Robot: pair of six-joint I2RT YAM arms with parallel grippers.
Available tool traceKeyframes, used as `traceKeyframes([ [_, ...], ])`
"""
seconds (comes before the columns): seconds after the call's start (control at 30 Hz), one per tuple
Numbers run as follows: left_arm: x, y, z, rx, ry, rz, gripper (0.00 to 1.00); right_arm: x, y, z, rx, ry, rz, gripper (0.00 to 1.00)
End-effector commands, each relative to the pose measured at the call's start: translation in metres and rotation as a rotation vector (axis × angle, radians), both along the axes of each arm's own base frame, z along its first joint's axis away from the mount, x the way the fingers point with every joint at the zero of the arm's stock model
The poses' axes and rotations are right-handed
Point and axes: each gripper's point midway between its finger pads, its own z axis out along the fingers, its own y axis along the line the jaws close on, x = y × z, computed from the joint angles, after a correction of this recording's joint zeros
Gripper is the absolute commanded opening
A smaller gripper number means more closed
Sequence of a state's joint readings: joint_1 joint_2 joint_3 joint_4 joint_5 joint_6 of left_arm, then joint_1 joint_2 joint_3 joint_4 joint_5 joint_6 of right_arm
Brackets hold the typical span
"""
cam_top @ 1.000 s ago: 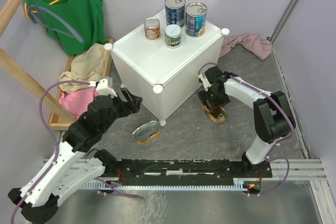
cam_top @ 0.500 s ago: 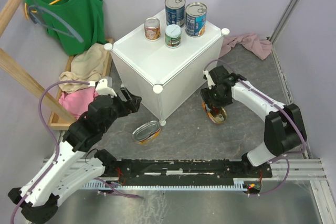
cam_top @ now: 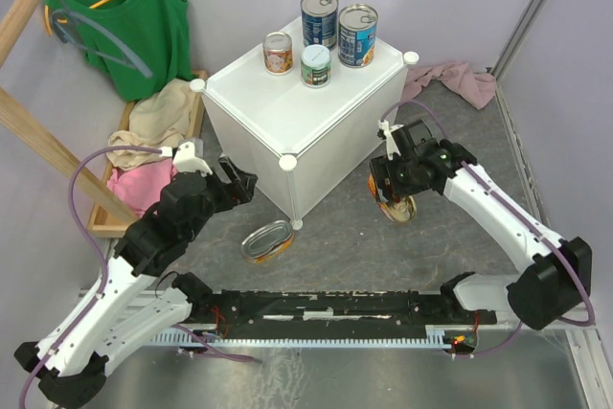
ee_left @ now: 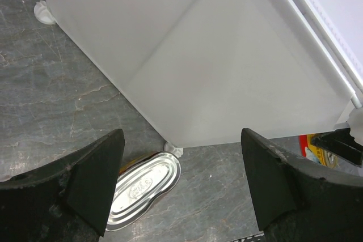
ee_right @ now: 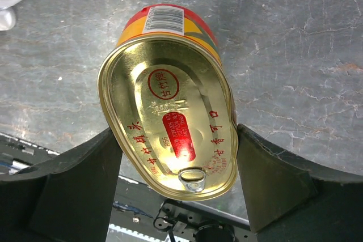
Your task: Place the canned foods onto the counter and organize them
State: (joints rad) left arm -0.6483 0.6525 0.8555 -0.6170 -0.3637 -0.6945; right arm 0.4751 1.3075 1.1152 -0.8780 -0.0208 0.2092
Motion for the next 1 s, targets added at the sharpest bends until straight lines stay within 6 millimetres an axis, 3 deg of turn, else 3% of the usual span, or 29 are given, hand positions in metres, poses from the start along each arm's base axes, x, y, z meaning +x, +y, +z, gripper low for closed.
traceKeyframes([
  [0.0, 0.005, 0.001, 0.025, -0.040, -0.076, 0.023, 0.90, 0.003, 0.015, 0.059, 0.082, -0.150, 0.007, 0.10],
  [0.6, 0.005, 0.002, 0.025, -0.046, -0.077, 0.030, 0.90, -0.020, 0.076, 0.201, 0.204, -0.405, 0.161, 0.10],
  [0.97, 0.006, 0.001, 0.026, -0.053, -0.080, 0.030, 0.90, -0.001, 0.126, 0.247, 0.214, -0.478, 0.257, 0.10],
])
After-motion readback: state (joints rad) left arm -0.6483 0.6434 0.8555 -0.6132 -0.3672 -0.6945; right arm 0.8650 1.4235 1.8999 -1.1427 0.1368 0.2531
